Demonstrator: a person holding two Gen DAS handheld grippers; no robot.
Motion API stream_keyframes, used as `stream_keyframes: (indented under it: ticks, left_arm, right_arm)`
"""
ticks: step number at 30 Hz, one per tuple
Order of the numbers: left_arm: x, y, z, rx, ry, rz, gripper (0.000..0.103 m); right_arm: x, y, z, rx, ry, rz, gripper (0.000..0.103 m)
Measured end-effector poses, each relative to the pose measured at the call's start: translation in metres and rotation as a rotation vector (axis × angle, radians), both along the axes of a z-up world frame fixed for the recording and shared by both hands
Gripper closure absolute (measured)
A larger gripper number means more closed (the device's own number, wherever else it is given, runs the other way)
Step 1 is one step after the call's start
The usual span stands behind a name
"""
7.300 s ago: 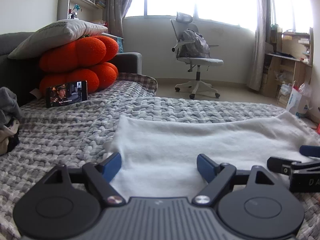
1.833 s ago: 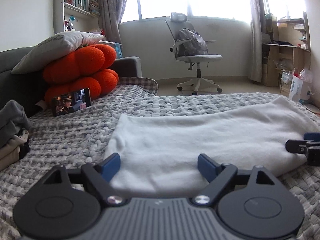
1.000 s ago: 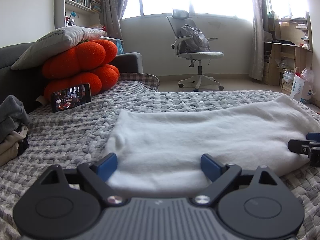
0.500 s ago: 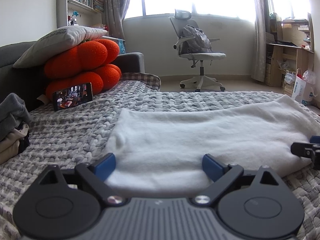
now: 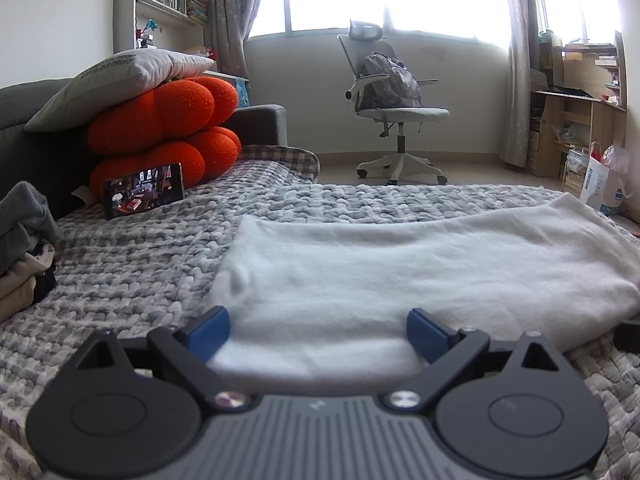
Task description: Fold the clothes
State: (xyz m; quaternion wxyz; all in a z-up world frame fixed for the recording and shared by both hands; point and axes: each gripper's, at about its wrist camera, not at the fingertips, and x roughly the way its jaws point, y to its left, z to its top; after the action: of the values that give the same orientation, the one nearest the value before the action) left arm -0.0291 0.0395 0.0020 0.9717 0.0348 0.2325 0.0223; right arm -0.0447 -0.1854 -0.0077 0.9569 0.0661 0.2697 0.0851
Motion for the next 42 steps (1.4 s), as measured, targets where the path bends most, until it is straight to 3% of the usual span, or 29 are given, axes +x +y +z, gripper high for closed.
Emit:
stream_keyframes:
  ticks: [5,10,21,27,32,36,39,42]
  left_arm:
    - [0.0,-0.002,-0.001,0.007,0.0,0.007,0.006]
    - [-0.001,-0.003,-0.001,0.009,-0.002,0.014,0.006]
    - [0.0,-0.004,-0.001,0.014,-0.002,0.024,0.006]
    - [-0.001,-0.004,-0.001,0.012,-0.002,0.023,0.006]
    - [0.0,-0.003,-0.001,0.008,-0.003,0.023,0.006]
    - [-0.001,-0.003,-0.002,0.006,-0.003,0.021,0.006]
    - [-0.001,-0.003,-0.002,0.004,-0.004,0.02,0.006]
    - [-0.002,-0.002,-0.002,0.0,-0.004,0.019,0.006]
  right_arm:
    - [-0.004,-0.011,-0.002,0.054,-0.001,-0.025,0.014]
    - [0.001,-0.013,-0.005,0.097,-0.027,-0.06,0.0]
    - [0.006,-0.014,-0.007,0.133,-0.051,-0.126,0.0]
    - [0.009,0.0,-0.003,0.025,-0.026,-0.143,0.0]
    - [-0.013,0.035,0.015,-0.267,-0.179,-0.132,0.0]
    - [-0.017,0.048,0.022,-0.276,-0.271,-0.089,0.0]
    - [-0.004,0.053,0.021,-0.224,-0.227,0.001,0.015]
    - [0.014,0.055,0.02,-0.202,-0.178,0.007,0.016]
